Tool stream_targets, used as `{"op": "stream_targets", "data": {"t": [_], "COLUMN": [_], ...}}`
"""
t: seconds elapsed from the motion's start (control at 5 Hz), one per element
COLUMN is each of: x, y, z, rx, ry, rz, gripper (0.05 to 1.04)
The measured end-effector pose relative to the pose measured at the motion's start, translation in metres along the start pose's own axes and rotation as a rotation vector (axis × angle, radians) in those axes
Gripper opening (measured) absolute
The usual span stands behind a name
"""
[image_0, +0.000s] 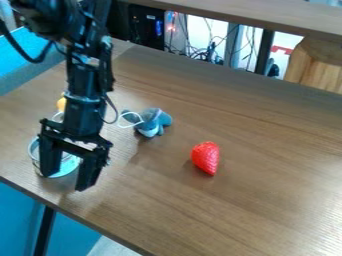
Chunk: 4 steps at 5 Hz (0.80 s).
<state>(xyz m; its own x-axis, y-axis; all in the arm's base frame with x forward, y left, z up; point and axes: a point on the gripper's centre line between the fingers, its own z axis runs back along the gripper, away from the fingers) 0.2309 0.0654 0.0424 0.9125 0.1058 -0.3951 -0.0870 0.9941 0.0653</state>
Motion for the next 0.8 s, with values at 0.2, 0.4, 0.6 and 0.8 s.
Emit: {"op": "stream_targets", "data": {"t": [0.2,0.4,0.6,0.8], "x": [0.004,0.003,0.001,0.001], "y": [0.004,0.004,0.002,-0.039], "z": [0.006,0.007,0.018,0.036], "rx": [0.000,0.005,0.003,-0.016], "ry": [-0.028,-0.026,-0.073,-0.151], "rz": [0.005,0.013,0.015,-0.092], "gripper": [1.001,1.001,1.001,1.001]}}
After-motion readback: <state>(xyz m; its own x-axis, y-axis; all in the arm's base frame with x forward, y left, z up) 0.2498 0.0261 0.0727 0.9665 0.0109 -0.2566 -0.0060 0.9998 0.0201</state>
